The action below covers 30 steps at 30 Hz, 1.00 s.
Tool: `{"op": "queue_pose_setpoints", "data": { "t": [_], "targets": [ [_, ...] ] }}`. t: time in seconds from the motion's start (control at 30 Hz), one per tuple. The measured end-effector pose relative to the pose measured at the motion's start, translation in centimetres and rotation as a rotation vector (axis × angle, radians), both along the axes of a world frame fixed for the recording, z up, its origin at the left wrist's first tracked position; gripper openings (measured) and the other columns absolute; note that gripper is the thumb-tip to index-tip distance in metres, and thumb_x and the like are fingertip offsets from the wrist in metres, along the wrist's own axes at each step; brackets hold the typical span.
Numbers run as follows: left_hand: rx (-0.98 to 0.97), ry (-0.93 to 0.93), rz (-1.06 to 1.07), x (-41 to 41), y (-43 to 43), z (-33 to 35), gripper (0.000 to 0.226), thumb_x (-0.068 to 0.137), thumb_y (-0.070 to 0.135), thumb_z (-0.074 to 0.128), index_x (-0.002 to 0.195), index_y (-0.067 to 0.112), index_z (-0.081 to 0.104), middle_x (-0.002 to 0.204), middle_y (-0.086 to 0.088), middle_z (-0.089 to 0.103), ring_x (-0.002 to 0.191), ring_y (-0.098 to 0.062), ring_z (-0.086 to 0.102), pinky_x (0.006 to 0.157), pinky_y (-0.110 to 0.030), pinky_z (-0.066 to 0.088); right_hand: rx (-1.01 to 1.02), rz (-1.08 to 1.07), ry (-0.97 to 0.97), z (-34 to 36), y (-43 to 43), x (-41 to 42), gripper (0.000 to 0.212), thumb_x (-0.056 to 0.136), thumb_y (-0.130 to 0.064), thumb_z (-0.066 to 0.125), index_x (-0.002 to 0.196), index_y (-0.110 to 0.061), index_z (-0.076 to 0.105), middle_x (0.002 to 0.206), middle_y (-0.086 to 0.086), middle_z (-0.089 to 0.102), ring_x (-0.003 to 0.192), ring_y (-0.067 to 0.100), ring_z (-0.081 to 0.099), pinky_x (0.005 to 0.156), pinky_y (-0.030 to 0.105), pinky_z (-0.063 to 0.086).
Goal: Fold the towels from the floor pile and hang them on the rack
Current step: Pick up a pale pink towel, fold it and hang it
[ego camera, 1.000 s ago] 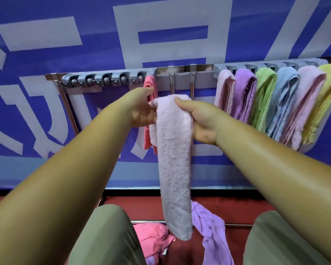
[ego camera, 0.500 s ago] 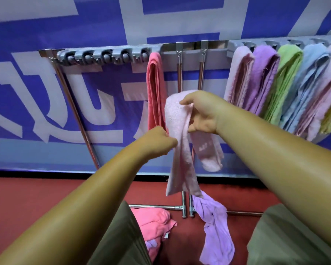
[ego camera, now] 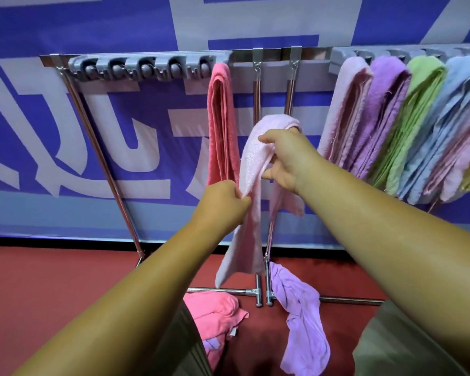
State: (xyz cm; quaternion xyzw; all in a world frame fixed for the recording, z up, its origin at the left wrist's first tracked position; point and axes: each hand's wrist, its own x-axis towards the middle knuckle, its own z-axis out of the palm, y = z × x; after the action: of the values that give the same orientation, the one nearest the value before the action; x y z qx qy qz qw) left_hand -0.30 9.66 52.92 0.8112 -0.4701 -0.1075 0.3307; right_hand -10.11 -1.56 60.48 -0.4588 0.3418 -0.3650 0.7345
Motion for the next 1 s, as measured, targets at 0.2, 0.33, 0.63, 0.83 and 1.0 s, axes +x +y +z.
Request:
{"op": "queue_pose_setpoints", "data": {
  "t": [0.2, 0.33, 0.63, 0.83, 1.0],
  "targets": [
    [-0.031, -0.064, 0.001, -0.4, 0.0, -0.2, 0.026, 0.093, 0.032, 0.065, 0.091, 0.006, 0.061, 0.087, -0.009, 0.07, 0.08, -0.027, 0.065, 0.068, -0.042, 0.055, 0.055, -0.013, -0.144, -1.0, 0.1, 1.1, 0.074, 0.09, -0.002, 0.062, 0.153, -0.032, 0.039, 0.152, 0.019, 0.045, 0.13, 0.047, 0.055, 0.088, 0.076, 0.052],
    [-0.182, -0.184, 0.099, -1.1, -1.1, 0.2, 0.045, 0.091, 0.044, 0.07, 0.108, 0.014, 0.042, 0.108, -0.002, 0.046, 0.08, -0.027, 0.05, 0.06, -0.039, 0.041, 0.113, 0.0, -0.21, -0.3, 0.7, 1.9, 0.089, 0.074, -0.001, 0.062, 0.155, -0.028, 0.037, 0.152, 0.023, 0.045, 0.127, 0.05, 0.056, 0.091, 0.075, 0.052],
    [-0.275, -0.246, 0.28, 1.1, -3.6, 3.0, 0.02, 0.103, 0.017, 0.047, 0.123, 0.013, 0.047, 0.109, -0.004, 0.044, 0.072, -0.031, 0.051, 0.056, -0.039, 0.033, 0.279, -0.099, -0.332, 1.7, 1.2, 3.3, 0.035, 0.108, -0.005, 0.036, 0.134, -0.002, 0.06, 0.143, 0.024, 0.061, 0.135, 0.041, 0.057, 0.114, 0.062, 0.043],
    [-0.338, -0.369, 0.291, 3.4, -1.8, 6.3, 0.028, 0.1, 0.016, 0.038, 0.122, 0.021, 0.054, 0.11, -0.003, 0.056, 0.085, -0.034, 0.055, 0.068, -0.044, 0.046, 0.196, -0.108, -0.049, 0.3, 1.6, 4.1, 0.04, 0.102, 0.003, 0.037, 0.13, -0.006, 0.064, 0.09, 0.014, 0.079, 0.077, 0.027, 0.077, 0.062, 0.042, 0.063],
    [-0.351, -0.523, 0.208, 4.4, -0.7, 8.5, 0.023, 0.094, 0.019, 0.051, 0.114, 0.031, 0.054, 0.1, 0.001, 0.057, 0.086, -0.032, 0.06, 0.069, -0.049, 0.054, 0.014, 0.157, 0.436, -0.8, 3.8, 4.5, 0.022, 0.099, -0.023, 0.057, 0.116, -0.016, 0.068, 0.091, 0.008, 0.074, 0.066, 0.022, 0.074, 0.071, 0.039, 0.063]
  ]
}}
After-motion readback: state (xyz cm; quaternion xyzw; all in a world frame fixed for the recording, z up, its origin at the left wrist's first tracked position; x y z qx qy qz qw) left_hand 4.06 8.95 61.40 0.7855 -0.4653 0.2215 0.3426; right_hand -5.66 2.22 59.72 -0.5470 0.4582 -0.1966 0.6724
